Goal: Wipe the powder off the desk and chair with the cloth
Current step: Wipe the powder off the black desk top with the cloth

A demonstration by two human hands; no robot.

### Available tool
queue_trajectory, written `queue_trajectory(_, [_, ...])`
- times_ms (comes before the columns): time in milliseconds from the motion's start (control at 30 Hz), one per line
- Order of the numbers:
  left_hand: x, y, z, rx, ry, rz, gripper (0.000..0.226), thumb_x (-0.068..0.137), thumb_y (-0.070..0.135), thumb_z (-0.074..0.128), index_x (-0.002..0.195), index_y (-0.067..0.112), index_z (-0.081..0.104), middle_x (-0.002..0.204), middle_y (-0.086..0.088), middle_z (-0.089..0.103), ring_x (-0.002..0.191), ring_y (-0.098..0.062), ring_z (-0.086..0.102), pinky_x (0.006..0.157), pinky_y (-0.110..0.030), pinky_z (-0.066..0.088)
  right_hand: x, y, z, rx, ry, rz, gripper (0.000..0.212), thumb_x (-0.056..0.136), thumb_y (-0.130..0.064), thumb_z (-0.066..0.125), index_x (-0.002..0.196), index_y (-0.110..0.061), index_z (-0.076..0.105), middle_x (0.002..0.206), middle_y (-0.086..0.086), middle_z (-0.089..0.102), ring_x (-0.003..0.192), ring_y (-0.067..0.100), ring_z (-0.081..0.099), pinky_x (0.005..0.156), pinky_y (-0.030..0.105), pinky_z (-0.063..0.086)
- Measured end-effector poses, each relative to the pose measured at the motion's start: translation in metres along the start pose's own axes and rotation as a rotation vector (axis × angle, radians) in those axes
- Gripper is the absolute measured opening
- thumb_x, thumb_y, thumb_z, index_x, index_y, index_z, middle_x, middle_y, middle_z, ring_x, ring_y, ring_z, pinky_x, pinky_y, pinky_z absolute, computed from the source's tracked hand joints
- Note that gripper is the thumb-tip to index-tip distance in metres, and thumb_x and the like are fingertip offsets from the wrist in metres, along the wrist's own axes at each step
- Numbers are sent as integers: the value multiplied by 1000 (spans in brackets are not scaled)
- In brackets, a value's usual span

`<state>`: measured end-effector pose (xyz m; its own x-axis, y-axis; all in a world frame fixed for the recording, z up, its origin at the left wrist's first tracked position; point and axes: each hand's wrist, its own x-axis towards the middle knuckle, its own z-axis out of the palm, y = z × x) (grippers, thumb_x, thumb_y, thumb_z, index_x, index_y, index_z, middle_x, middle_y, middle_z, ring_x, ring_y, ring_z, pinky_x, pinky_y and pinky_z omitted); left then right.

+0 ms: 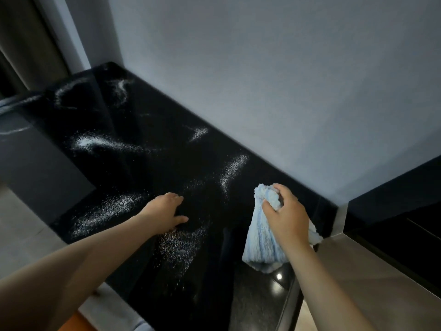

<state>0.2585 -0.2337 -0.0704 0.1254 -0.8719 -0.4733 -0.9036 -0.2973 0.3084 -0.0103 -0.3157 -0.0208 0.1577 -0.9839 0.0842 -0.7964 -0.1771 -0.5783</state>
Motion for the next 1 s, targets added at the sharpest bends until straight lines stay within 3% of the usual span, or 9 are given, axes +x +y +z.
queue_trajectory(133, [40, -15, -13, 15, -10, 46, 75, 91, 49, 56, 151, 18, 25, 156, -1, 25, 141, -21, 28, 113, -36, 31, 42, -10, 20, -69, -8, 24, 36, 87, -26, 65, 120, -20, 54, 107, -5, 65, 97, 17, 61, 82, 35, 49])
queue_trajectory(233, [70, -25, -17, 42, -20, 80, 78, 90, 51, 57, 152, 19, 22, 158, -2, 19, 146, -23, 19, 117, -37, 25, 74, -11, 37, -95, 2, 67, 33, 87, -25, 65, 118, -19, 55, 107, -3, 65, 99, 19, 60, 84, 38, 49])
queue_trajectory(400, [112, -36, -12, 120, -39, 84, 90, 86, 57, 57, 154, 21, 9, 161, -3, 0, 148, -28, -1, 120, -46, 12, 123, -2, 66, -138, 28, 103, 30, 86, -26, 65, 114, -22, 56, 103, -5, 65, 97, 19, 60, 78, 31, 44])
queue_trajectory(667, [166, -50, -4, 180, -2, 118, 109, 76, 72, 56, 153, 27, -5, 158, -1, -22, 145, -34, -19, 117, -54, 2, 199, 22, 102, -229, 30, 135, 28, 85, -25, 63, 113, -19, 58, 103, 0, 67, 92, 26, 60, 75, 34, 45])
queue_trajectory(833, [184, -68, 12, 236, -18, 148, 122, 61, 88, 48, 147, 36, -20, 151, 4, -38, 139, -32, -33, 111, -59, -13, 232, 38, 119, -284, 0, 145, 26, 85, -24, 64, 110, -19, 60, 101, 1, 69, 90, 26, 61, 72, 33, 46])
queue_trajectory(1000, [188, -71, 19, 178, -7, 147, 123, 59, 88, 51, 139, 39, -28, 146, 9, -44, 135, -28, -39, 109, -59, -17, 252, 47, 141, -351, -83, 171, 29, 87, -24, 62, 115, -16, 59, 112, 6, 67, 102, 31, 60, 82, 37, 49])
